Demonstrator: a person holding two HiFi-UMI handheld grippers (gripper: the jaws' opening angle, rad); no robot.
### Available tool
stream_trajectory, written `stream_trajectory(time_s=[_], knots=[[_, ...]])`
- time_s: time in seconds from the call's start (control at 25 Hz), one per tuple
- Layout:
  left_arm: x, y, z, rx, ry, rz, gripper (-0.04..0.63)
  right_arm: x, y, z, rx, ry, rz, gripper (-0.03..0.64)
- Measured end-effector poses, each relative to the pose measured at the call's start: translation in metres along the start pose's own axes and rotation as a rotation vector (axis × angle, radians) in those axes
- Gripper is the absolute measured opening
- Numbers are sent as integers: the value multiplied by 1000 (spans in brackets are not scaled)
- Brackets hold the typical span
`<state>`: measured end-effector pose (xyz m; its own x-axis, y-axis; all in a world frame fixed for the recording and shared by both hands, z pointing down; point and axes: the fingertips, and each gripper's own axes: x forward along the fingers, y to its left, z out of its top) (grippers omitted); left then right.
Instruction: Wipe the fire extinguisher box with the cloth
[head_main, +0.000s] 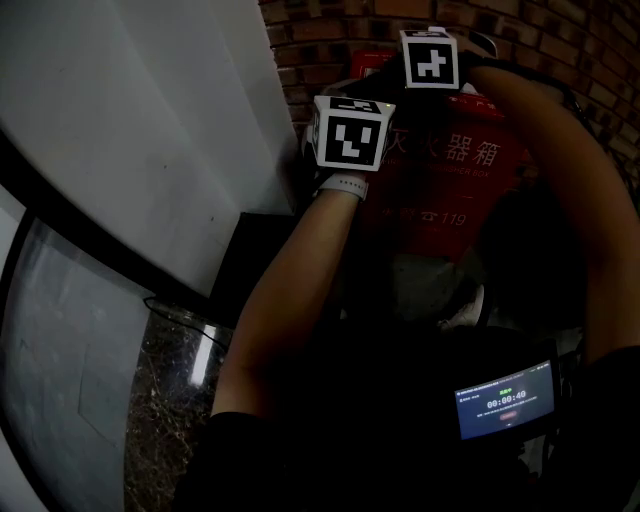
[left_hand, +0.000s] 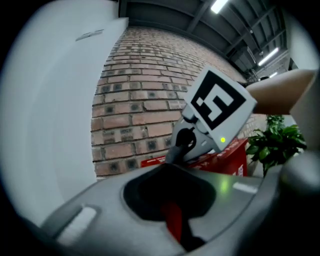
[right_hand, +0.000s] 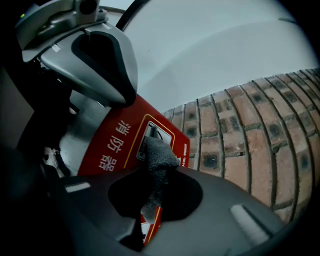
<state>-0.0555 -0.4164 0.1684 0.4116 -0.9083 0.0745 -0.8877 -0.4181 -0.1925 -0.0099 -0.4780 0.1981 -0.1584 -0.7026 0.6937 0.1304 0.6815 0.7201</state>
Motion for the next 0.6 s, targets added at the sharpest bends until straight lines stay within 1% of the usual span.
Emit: stream_trajectory(time_s=[0.16, 0.36, 0.6], knots=[[-8, 0, -4, 0, 13, 7, 2, -13, 14, -4, 13, 28, 25, 21], [-15, -15, -5, -35, -10, -37, 2, -30, 37, 8, 9, -11, 77, 21], [-21, -24, -6, -36, -7, -36, 2, -48, 57, 13, 13, -33, 112, 21]])
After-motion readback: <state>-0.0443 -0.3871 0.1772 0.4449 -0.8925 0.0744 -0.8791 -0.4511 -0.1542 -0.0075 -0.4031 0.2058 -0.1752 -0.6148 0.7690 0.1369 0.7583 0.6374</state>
